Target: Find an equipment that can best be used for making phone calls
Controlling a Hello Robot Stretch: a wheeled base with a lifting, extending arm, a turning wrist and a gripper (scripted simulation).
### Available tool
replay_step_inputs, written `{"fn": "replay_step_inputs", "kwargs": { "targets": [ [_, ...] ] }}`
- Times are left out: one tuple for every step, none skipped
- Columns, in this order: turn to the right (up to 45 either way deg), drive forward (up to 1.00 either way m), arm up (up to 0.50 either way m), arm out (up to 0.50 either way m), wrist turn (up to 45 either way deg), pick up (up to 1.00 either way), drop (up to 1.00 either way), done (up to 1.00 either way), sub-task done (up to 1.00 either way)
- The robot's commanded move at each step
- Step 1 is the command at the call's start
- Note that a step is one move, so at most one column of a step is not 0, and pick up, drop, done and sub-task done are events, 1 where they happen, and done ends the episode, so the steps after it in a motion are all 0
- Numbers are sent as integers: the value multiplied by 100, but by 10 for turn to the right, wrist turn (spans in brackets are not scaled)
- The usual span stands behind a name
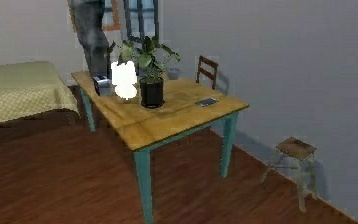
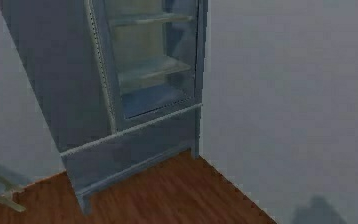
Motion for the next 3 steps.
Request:
{"fn": "replay_step_inputs", "kwargs": {
  "targets": [
    [0,55,0,0,0,0,0,0,0],
    [120,0,0,0,0,0,0,0,0],
    [0,0,0,0,0,0,0,100,0]
  ]
}}
